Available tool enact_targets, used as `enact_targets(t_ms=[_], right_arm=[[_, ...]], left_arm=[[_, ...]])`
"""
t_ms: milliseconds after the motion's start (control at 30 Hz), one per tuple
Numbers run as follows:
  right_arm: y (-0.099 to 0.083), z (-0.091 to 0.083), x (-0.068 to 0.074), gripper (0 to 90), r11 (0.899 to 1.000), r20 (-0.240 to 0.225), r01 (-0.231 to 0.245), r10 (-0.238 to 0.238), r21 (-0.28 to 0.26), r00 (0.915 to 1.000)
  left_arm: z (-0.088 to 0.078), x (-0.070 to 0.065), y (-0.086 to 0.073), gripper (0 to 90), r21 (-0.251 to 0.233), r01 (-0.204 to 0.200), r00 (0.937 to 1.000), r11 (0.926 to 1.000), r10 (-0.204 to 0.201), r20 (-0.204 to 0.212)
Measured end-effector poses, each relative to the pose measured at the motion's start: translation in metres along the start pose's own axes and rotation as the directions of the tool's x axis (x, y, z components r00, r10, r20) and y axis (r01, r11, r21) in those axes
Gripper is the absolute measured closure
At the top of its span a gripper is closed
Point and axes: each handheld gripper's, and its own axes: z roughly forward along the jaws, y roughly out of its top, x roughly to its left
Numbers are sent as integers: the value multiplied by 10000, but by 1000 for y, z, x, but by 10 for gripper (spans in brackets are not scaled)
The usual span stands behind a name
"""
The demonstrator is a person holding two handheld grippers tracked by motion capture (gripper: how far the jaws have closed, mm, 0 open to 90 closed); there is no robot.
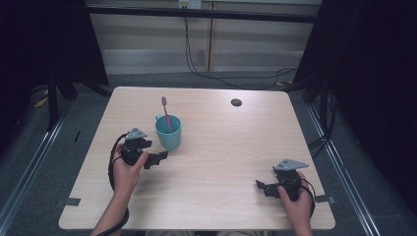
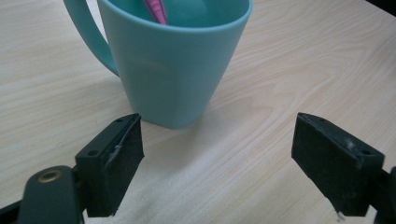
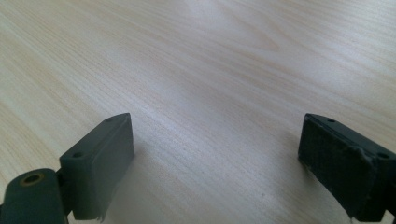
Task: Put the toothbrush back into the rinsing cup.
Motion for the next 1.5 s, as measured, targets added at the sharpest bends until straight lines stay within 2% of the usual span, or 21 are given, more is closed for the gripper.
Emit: enact_targets(t_ms=[267,667,900,1067,1500], right_arm=[[0,0,0,102,10000,-1,-3,3,1,10000],[0,0,0,102,10000,-1,-4,4,2,10000],[0,0,0,101,10000,0,-1,1,2,10000],[0,0,0,101,10000,-1,-2,2,0,10000],[0,0,0,101,10000,0,0,0,0,10000]], left_arm=[[2,2,-11,167,121,24,9999,9999,-26,107],[3,6,-27,169,312,27,10000,9995,-28,9],[2,8,-36,169,509,-155,9998,9986,160,-94],[2,10,-42,170,606,-143,9997,9981,156,-203],[4,9,-51,175,733,-624,9972,9954,651,-361]])
